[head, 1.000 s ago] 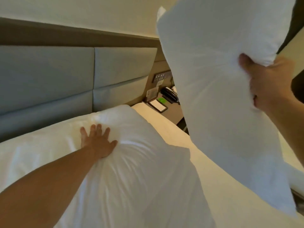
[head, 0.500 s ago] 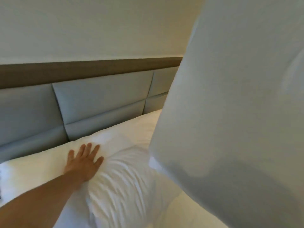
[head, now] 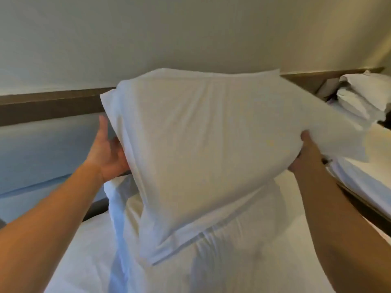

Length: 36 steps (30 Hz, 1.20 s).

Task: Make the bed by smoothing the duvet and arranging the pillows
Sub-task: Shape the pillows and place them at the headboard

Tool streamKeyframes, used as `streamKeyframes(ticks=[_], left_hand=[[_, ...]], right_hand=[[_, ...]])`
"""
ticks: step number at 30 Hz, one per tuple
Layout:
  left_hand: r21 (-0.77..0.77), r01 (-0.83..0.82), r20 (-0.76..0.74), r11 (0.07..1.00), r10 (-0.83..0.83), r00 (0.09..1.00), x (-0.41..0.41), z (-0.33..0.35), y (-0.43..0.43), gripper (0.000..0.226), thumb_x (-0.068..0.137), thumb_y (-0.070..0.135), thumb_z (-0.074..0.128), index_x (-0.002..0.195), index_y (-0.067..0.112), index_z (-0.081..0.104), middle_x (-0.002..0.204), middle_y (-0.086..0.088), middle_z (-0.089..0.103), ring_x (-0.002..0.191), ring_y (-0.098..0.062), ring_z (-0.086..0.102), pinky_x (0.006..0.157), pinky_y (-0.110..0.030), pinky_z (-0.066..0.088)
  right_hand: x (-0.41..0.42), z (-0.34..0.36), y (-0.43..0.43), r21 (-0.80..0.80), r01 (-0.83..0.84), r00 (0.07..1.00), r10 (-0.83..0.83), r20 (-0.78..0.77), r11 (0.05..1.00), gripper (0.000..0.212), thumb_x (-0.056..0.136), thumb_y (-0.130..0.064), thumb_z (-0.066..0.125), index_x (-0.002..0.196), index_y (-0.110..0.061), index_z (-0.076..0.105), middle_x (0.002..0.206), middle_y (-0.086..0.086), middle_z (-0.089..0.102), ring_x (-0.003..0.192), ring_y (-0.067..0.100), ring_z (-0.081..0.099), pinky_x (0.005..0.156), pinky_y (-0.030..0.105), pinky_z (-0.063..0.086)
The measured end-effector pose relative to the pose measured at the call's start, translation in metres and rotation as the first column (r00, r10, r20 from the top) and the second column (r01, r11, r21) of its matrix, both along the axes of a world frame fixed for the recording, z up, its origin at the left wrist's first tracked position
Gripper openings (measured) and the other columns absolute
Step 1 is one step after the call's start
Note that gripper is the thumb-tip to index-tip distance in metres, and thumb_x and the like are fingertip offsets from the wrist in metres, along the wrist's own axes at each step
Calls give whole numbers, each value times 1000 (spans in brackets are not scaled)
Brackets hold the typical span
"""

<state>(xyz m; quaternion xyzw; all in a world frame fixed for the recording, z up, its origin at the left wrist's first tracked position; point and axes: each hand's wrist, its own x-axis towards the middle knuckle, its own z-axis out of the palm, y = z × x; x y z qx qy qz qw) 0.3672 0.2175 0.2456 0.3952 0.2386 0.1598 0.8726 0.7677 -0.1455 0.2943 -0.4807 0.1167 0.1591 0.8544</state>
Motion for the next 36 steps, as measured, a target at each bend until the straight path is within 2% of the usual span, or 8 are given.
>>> streamKeyframes(ticks=[4,8,13,16,18,21,26,36], left_hand=[[202,111,-176,973,-75,981,19,-22,-46,60,82,67,64,125,24,70,115,-8,77,106,-29,73,96,-48,54],[74,-66,-369,995,89,925,-2,-119,-69,77,72,59,80,135,20,62,116,-7,76,106,-33,72,98,-54,54],[288,-190,-680,939,340,649,-15,-159,-77,63,101,46,55,148,6,42,120,-11,61,116,-41,61,94,-47,52],[686,-136,-550,715,631,546,-2,-123,-75,62,95,12,56,152,5,32,145,-20,45,127,-42,50,106,-51,43],[944,-52,-221,324,745,630,5,-98,-85,74,93,13,58,158,16,23,162,-16,24,144,-37,32,115,-54,27],[926,372,-321,-66,385,865,36,-98,-89,65,100,55,33,159,33,20,170,-9,7,157,-29,4,120,-62,6],[712,681,-644,-170,228,730,77,-129,-69,82,89,82,5,160,42,-2,171,2,-8,156,-27,-16,115,-74,-6],[740,633,-569,-227,291,770,82,-171,-72,76,94,75,6,160,41,-6,171,1,-8,156,-28,-12,115,-74,-1]], right_hand=[[-110,-127,-19,-321,-70,981,6,-195,944,77,85,-63,71,148,-27,49,140,3,61,124,35,58,94,55,51],[-112,-153,-24,-439,131,986,-163,-37,889,79,77,-60,81,139,-19,56,125,3,68,107,30,67,88,48,55],[-98,-161,-16,-554,13,996,-58,-63,832,81,72,-65,82,131,-18,53,124,6,67,104,31,66,91,53,57],[-100,-156,-13,-792,67,989,-147,-28,607,99,80,-68,71,151,-9,34,150,15,48,129,35,51,109,52,41],[-107,-144,-7,-944,126,987,-137,87,305,101,89,-62,62,161,-11,11,164,17,23,148,40,28,118,58,25],[-124,-127,19,-973,219,954,225,199,-68,85,91,-64,50,161,-32,13,170,8,8,155,39,8,119,64,11],[-134,-130,83,-938,75,799,583,-147,-339,91,78,-95,23,156,-56,2,172,-4,-10,156,35,-16,117,71,-5],[-122,-166,86,-930,62,806,568,-167,-362,89,74,-99,17,151,-62,-11,170,-6,-19,154,35,-24,116,74,-8]])
